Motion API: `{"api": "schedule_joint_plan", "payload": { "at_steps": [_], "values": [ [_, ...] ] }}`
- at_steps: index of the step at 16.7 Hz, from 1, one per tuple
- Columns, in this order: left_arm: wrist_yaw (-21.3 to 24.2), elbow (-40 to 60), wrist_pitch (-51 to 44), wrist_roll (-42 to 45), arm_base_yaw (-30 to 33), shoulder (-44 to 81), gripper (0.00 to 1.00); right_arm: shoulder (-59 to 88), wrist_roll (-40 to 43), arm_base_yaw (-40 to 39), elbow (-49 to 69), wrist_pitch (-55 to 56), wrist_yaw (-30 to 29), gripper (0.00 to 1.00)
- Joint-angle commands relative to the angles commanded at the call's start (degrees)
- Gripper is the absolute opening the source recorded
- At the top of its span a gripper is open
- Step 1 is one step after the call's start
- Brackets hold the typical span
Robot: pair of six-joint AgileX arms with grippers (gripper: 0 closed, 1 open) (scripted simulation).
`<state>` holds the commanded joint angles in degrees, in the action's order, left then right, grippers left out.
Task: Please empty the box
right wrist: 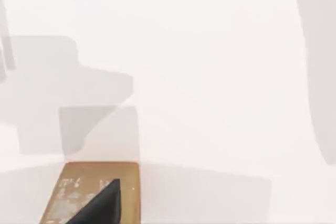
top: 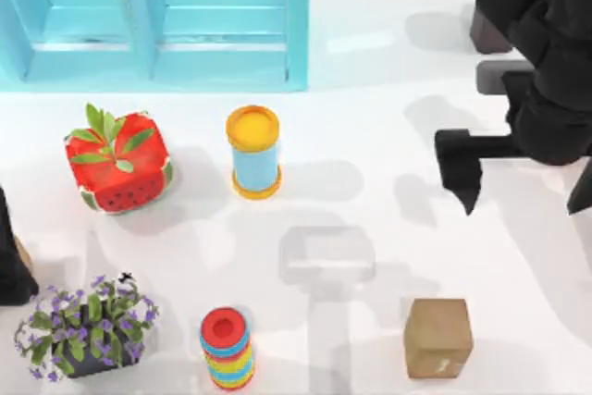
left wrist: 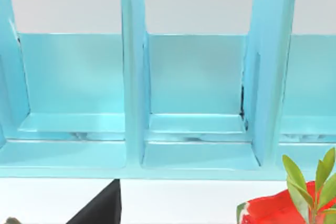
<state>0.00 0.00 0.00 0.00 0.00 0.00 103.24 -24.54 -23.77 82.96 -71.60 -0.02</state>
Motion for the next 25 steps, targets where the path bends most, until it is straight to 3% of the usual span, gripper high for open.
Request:
{"api": "schedule_joint_plan", "payload": {
  "at_steps": [7,11,19,25],
  "values": [
    [0.0,0.0,0.0,0.0,0.0,0.0,1.0,8.47,32.3,33.4,15.38,-6.41,0.17,1.0],
    [0.0,0.0,0.0,0.0,0.0,0.0,1.0,10.96,44.3,45.46,20.89,-8.38,0.27,1.0],
    [0.0,0.0,0.0,0.0,0.0,0.0,1.0,11.32,46.86,47.92,21.92,-8.54,0.24,1.0],
    [0.0,0.0,0.0,0.0,0.0,0.0,1.0,14.07,47.76,48.96,14.61,1.36,0.27,1.0]
  ]
}}
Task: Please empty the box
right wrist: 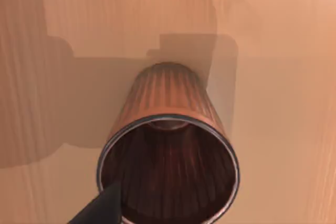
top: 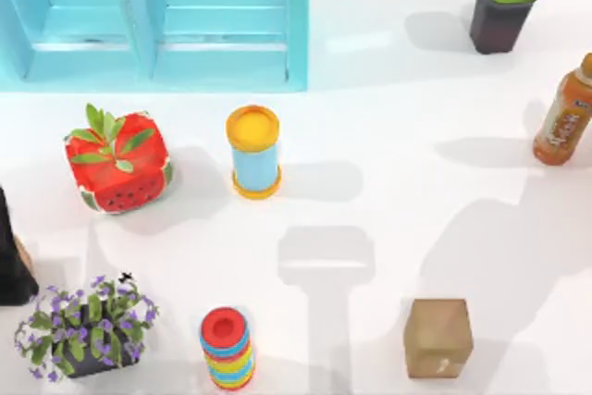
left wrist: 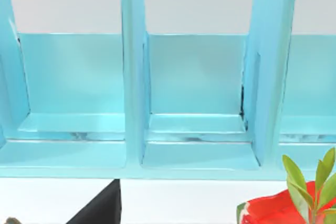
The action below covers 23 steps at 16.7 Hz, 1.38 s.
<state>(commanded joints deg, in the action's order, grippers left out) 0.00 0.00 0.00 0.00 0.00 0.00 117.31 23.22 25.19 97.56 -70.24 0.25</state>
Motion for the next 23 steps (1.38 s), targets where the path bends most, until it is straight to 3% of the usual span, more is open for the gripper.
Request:
{"api": "schedule_joint_plan", "payload": {
  "at_steps": [7,12,23],
  "values": [
    [0.0,0.0,0.0,0.0,0.0,0.0,1.0,-0.01,-1.06,-1.11,-10.83,10.8,0.02,1.0],
    [0.0,0.0,0.0,0.0,0.0,0.0,1.0,0.12,-1.15,-1.16,-11.37,11.5,0.0,1.0],
    [0.0,0.0,0.0,0.0,0.0,0.0,1.0,0.12,-1.15,-1.16,-11.37,11.5,0.0,0.17]
  ]
}}
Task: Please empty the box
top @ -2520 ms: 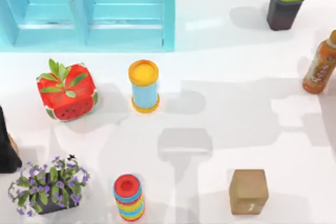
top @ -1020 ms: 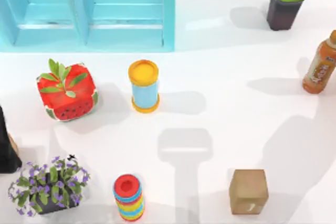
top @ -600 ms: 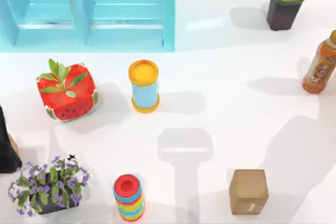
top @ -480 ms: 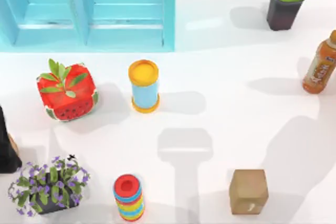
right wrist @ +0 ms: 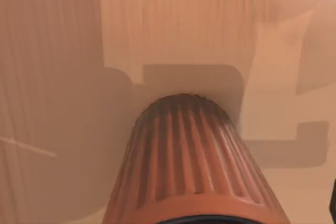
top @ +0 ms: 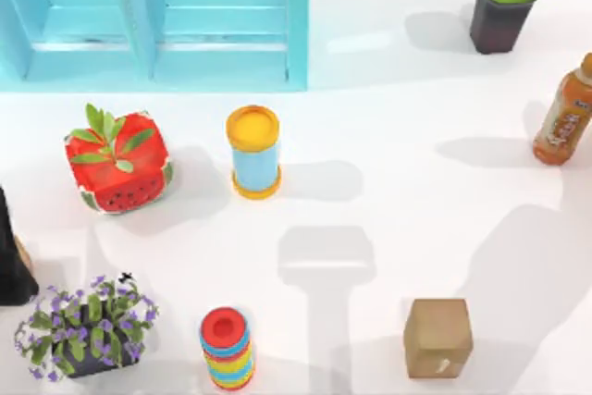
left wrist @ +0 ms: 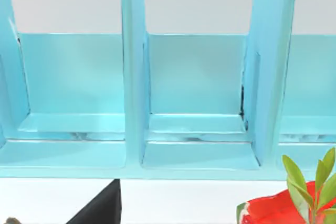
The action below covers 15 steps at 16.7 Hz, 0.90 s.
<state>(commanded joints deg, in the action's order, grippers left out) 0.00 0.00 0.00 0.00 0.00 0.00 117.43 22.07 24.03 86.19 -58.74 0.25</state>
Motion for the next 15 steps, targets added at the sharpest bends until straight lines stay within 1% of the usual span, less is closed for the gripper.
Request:
{"api": "schedule_joint_plan", "payload": {
  "at_steps": [2,3,12,15],
  "values": [
    [0.0,0.0,0.0,0.0,0.0,0.0,1.0,0.0,0.0,0.0,0.0,0.0,0.0,0.02],
    [0.0,0.0,0.0,0.0,0.0,0.0,1.0,0.0,0.0,0.0,0.0,0.0,0.0,0.0],
    [0.0,0.0,0.0,0.0,0.0,0.0,1.0,-0.15,-0.01,0.11,0.11,-0.11,-0.04,0.0],
    [0.0,0.0,0.0,0.0,0.0,0.0,1.0,-2.87,0.92,0.55,3.92,-2.05,-1.58,0.0]
  ]
}}
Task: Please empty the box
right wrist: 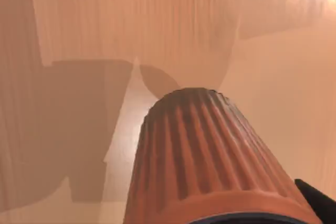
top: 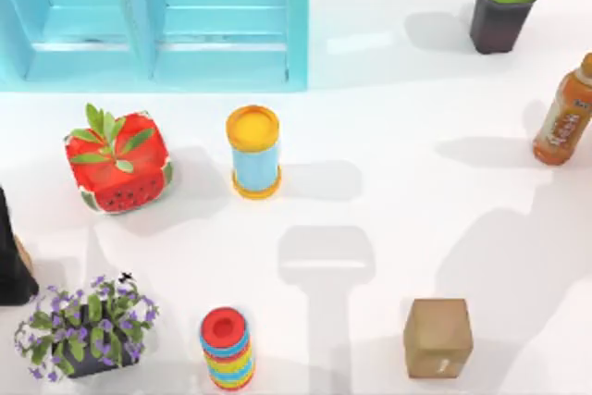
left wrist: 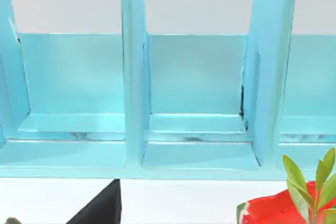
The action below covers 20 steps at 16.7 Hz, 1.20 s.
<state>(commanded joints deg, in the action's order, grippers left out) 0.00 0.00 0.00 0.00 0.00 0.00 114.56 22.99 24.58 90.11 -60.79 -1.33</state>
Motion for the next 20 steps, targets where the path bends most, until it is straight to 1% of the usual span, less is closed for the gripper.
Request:
{"api": "schedule_joint_plan", "payload": {
  "at_steps": [5,9,14,20],
  "values": [
    [0.0,0.0,0.0,0.0,0.0,0.0,1.0,-3.6,1.38,0.8,14.32,-9.08,-3.03,0.0],
    [0.0,0.0,0.0,0.0,0.0,0.0,1.0,-2.69,0.76,0.31,23.32,-18.82,-1.99,0.0],
    [0.0,0.0,0.0,0.0,0.0,0.0,1.0,1.11,-0.66,-0.17,23.57,-26.79,1.49,0.0],
    [0.0,0.0,0.0,0.0,0.0,0.0,1.0,1.04,-1.22,-0.55,23.27,-27.02,1.36,0.0]
  ]
}}
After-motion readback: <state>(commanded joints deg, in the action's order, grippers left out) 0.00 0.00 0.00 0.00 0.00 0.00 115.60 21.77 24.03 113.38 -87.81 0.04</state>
